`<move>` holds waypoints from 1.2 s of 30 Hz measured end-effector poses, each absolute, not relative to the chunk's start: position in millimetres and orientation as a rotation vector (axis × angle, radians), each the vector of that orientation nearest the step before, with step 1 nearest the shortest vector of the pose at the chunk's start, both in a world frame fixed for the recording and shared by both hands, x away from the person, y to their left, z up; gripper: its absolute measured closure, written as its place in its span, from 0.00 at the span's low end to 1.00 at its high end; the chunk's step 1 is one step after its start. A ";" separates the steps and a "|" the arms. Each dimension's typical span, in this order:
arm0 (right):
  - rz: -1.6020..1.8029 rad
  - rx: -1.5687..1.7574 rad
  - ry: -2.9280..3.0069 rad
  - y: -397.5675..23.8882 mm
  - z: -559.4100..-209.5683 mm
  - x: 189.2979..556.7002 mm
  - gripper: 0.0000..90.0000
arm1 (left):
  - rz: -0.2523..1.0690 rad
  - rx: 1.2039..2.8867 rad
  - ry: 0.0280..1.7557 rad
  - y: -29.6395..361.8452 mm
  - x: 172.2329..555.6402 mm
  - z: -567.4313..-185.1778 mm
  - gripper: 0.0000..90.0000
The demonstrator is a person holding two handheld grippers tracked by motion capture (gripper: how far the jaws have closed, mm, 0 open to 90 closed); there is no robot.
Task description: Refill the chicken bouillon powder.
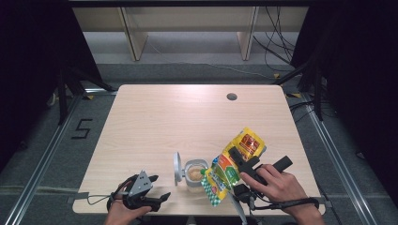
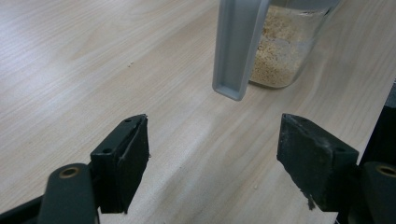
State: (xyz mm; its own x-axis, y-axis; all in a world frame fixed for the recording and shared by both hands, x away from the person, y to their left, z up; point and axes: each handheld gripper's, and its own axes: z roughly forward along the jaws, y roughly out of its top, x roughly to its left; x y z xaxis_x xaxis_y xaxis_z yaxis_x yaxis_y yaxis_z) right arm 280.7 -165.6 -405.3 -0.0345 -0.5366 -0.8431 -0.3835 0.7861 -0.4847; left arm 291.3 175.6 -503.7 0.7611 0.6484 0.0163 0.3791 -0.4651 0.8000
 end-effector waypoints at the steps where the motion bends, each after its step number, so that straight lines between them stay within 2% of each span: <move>1: -0.143 -0.743 1.649 -165.5 -405.5 280.9 0.57 | 0.388 2.092 0.772 174.5 290.5 -503.8 0.28; 18: -0.130 -0.734 1.664 -166.9 -406.1 282.3 0.57 | 0.383 2.108 0.766 176.7 291.0 -502.7 0.28; 36: 0.064 -0.634 1.737 -182.0 -415.6 294.4 0.57 | 0.394 2.090 0.765 176.6 291.0 -502.9 0.28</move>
